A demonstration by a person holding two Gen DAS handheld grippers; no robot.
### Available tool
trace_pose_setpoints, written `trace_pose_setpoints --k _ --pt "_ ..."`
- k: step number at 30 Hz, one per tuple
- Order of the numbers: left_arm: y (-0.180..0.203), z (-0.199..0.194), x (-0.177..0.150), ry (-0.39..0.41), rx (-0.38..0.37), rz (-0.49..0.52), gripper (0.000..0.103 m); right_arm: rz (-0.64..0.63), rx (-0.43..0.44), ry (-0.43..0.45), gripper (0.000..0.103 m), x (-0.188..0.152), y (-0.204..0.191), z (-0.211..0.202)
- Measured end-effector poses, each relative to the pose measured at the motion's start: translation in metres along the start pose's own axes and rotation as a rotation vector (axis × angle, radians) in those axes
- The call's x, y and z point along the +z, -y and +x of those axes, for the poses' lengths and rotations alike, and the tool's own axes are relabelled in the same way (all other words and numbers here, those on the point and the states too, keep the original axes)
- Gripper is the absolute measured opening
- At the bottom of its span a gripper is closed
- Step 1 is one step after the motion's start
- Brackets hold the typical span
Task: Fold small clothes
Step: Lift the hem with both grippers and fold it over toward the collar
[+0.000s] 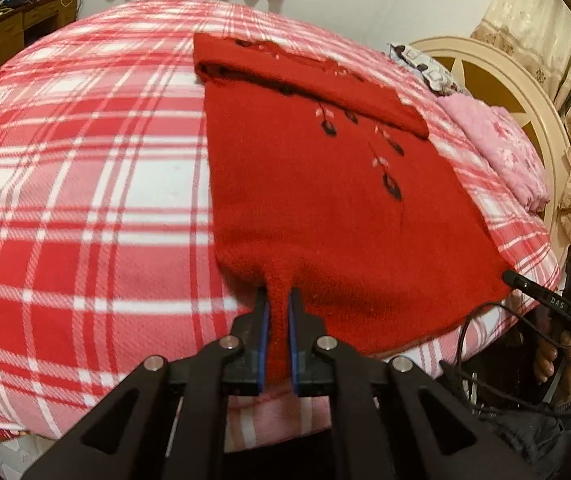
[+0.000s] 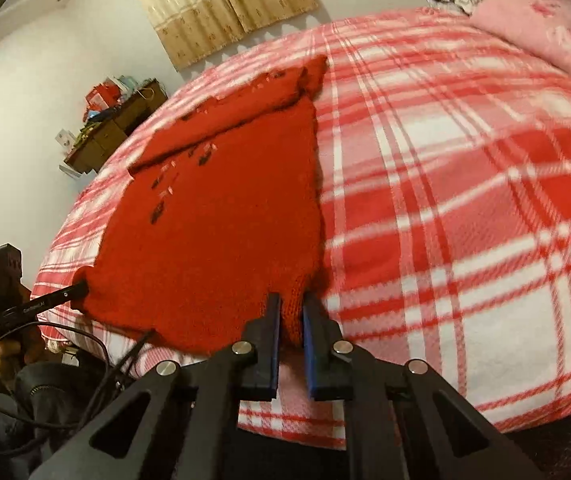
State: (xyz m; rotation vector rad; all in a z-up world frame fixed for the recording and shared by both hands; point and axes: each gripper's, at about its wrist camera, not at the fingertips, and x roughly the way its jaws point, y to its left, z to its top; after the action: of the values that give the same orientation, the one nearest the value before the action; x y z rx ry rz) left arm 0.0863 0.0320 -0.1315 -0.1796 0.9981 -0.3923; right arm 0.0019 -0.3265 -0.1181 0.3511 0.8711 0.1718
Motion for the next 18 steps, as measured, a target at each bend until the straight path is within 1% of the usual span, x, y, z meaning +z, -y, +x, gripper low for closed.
trace_pose_setpoints --k 5,10,18 --pt "-0.002 -0.008 0.023 0.057 -0.014 -0.008 0.009 -0.01 0.031 0.076 0.009 0.024 -0.007 -0.014" --pt "-0.008 -0.016 0.046 0.1 -0.038 -0.039 0.009 -0.009 0.079 0.131 0.009 0.051 -0.016 -0.025" --pt "-0.011 -0.032 0.074 0.188 -0.072 -0.066 0.009 -0.042 0.092 0.224 0.009 0.09 -0.033 -0.037"
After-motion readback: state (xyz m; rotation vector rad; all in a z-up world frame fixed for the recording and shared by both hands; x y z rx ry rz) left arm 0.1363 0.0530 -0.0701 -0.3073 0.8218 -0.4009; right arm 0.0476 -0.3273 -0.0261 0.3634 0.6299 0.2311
